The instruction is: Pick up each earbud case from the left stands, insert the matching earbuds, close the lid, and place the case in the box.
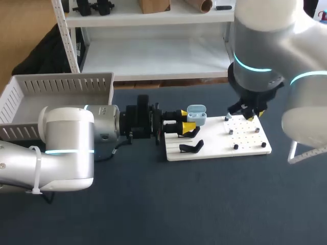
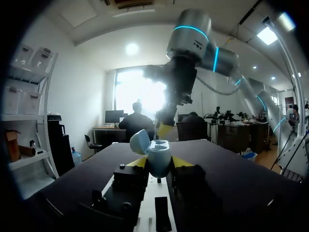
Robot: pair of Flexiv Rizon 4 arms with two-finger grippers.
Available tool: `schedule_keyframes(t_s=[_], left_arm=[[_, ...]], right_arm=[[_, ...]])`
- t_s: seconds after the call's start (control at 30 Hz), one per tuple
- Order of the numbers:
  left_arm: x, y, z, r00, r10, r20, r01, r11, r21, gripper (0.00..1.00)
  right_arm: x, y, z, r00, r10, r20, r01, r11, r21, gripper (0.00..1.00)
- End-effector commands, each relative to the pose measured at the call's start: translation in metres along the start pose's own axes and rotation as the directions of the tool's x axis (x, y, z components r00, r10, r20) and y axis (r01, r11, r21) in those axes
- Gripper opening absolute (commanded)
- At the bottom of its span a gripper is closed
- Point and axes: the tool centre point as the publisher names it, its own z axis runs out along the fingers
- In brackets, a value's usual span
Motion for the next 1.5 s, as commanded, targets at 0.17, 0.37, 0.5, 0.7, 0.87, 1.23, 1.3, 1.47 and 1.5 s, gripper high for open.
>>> schedule_keyframes(t_s=[0.17,0.37,0.5,0.7,0.87,1.23,1.3,1.47,1.5], left_arm=[[0.001,0.0,0.0,1.0,0.002,0.003,-0.002,1.0,-0.003,0.0],[0.001,0.0,0.0,1.0,0.002,0.003,-0.002,1.0,-0.003,0.0],[0.001,0.0,0.0,1.0,0.002,0.003,-0.002,1.0,-0.003,0.0],[0.001,0.0,0.0,1.0,0.002,0.003,-0.002,1.0,-0.003,0.0],[0.001,0.0,0.0,1.0,0.002,0.003,-0.002,1.0,-0.003,0.0],[0.001,0.0,0.0,1.0,0.002,0.003,-0.002,1.0,-0.003,0.0],[0.001,0.0,0.0,1.0,0.002,0.003,-0.002,1.0,-0.003,0.0],[0.001,0.0,0.0,1.0,0.002,0.003,-0.002,1.0,-0.003,0.0],[0.001,0.0,0.0,1.0,0.002,0.003,-0.002,1.0,-0.003,0.0]], right_arm=[[0.014,0.023,-0.059,0.995,-0.054,-0.08,0.055,0.998,0.006,0.0],[0.009,0.042,-0.073,0.997,-0.022,-0.075,0.021,1.0,-0.01,0.0],[0.006,0.055,-0.081,0.999,0.04,-0.034,-0.041,0.999,-0.03,0.0],[0.008,0.061,-0.084,0.995,0.099,0.007,-0.098,0.994,-0.046,0.0],[0.008,0.061,-0.084,0.995,0.099,0.007,-0.098,0.994,-0.046,0.0],[-0.005,0.077,-0.095,0.955,0.294,-0.034,-0.295,0.947,-0.125,0.0],[-0.009,0.084,-0.094,0.914,0.396,-0.094,-0.403,0.911,-0.082,0.0],[-0.018,0.104,-0.087,0.823,0.528,-0.207,-0.541,0.841,-0.005,0.0],[-0.019,0.106,-0.088,0.818,0.536,-0.209,-0.547,0.837,0.007,0.0]])
